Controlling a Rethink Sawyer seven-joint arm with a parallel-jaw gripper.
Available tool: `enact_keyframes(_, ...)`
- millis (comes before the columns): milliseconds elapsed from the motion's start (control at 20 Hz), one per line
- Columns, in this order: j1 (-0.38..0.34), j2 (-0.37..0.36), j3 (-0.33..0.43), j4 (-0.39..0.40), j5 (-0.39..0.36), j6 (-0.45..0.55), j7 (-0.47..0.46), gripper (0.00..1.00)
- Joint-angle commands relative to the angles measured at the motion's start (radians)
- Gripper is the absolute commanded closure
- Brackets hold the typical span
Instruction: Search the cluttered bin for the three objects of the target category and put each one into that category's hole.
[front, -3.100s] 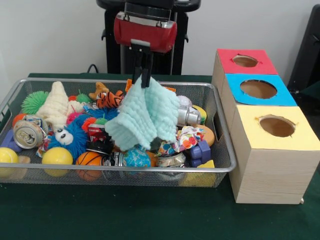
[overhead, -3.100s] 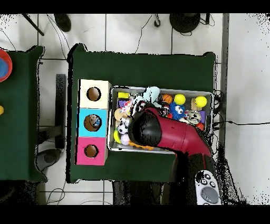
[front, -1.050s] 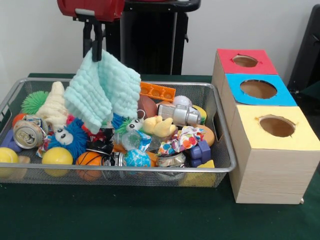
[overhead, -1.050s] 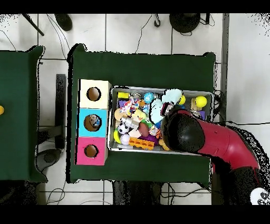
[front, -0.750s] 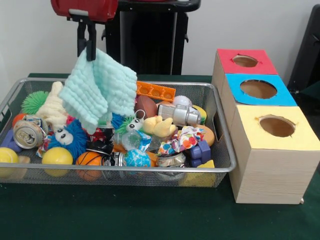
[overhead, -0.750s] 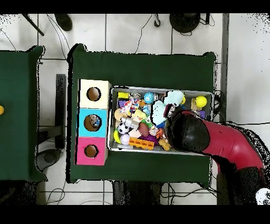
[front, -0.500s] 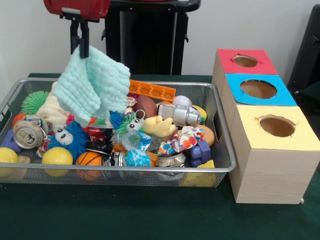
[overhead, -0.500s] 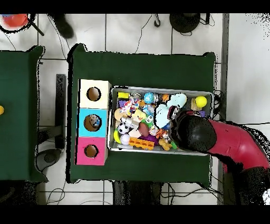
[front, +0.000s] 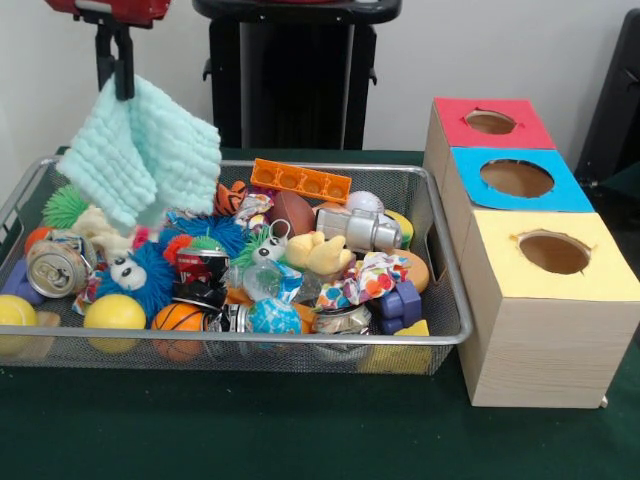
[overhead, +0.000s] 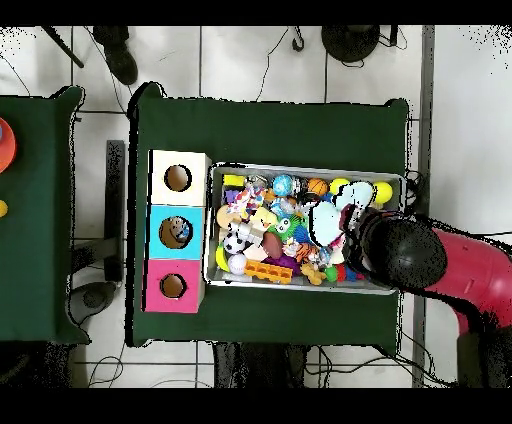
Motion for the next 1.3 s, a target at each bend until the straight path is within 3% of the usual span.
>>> enact_keyframes(50,-0.073,-0.055,0.138,-0.017,-0.064,0.128,-0.380,1.00)
enact_keyframes(450,-0.108,-0.018,0.193,-0.021,-0.106,0.116,-0.357,1.00)
enact_keyframes(1100,-0.143,0.069,0.252,0.006,-0.183,-0.014,-0.285,1.00)
enact_keyframes(1150,-0.157,0.071,0.271,0.008,-0.193,-0.023,-0.280,0.00)
enact_keyframes(1300,-0.176,0.076,0.295,0.010,-0.195,-0.044,-0.289,0.00)
